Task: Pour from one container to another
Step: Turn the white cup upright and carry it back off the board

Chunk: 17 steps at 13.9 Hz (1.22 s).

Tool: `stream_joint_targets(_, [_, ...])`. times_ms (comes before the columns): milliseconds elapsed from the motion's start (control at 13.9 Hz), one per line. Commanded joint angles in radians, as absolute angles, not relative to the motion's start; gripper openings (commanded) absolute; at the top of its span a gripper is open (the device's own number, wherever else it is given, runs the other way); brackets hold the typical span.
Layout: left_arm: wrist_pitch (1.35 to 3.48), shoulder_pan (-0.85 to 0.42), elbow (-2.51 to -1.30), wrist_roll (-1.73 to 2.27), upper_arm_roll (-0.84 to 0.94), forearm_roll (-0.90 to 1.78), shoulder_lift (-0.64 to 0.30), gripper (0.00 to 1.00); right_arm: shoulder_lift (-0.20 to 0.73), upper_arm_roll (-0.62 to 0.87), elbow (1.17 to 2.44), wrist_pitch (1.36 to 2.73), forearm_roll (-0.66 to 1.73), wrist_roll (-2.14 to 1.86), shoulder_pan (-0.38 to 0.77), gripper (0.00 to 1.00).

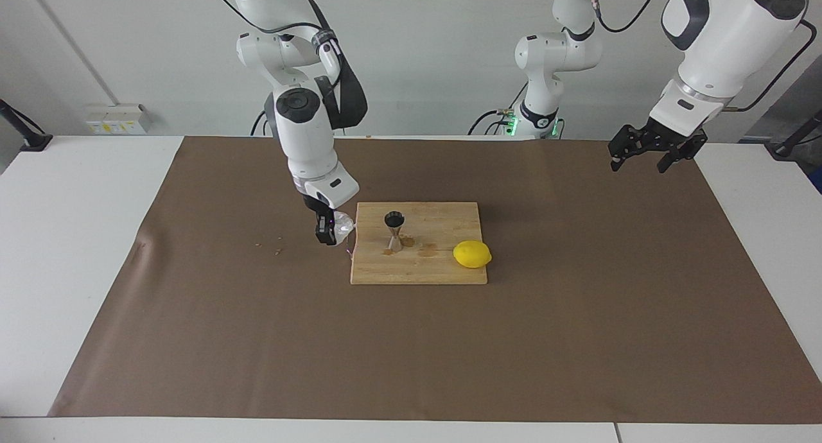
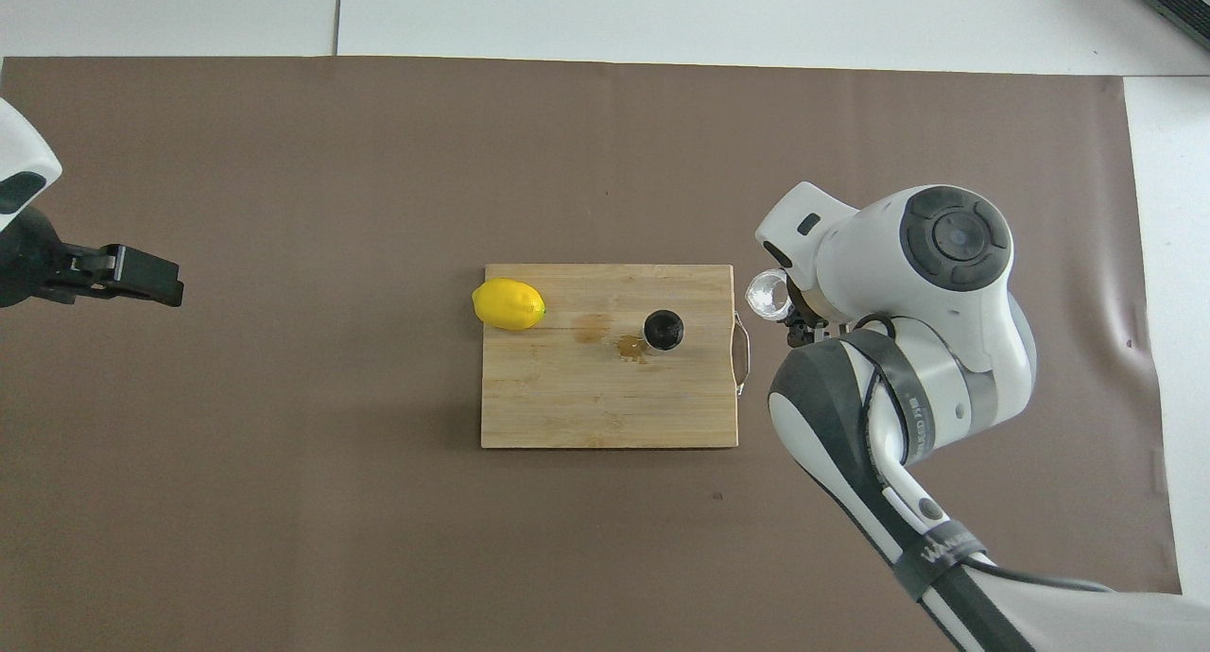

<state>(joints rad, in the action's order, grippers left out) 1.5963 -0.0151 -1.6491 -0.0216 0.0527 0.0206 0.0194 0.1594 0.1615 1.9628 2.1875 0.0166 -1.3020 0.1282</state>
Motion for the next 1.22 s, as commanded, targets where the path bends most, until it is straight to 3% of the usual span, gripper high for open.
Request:
stream_joint_targets(0, [1.583,-0.008,-1.658,-0.023,0.055,0.026,0.037,1.0,0.164,0.175,2.009,2.232,0.142,-1.435,0.049,0.08])
stream_joint_targets(793, [1.585,-0.008,-1.658,-0.023,0.055,0.026,0.037,1.0,0.17,0.175,2.195,2.315,0.455,-1.744,-0.104,0.09])
stream_joint_targets(1009, [1.585,-0.008,-1.658,-0.023,0.055,0.026,0.035,1.0,0.178,0.175,2.207,2.318,0.46,-1.764,-0.129,0.15])
stream_joint_targets(1153, [1.583,-0.008,-1.66,-0.023,0.055,0.026,0.035,1.0,0.187,0.173,2.207,2.318,0.46,-1.779,-0.135,0.28])
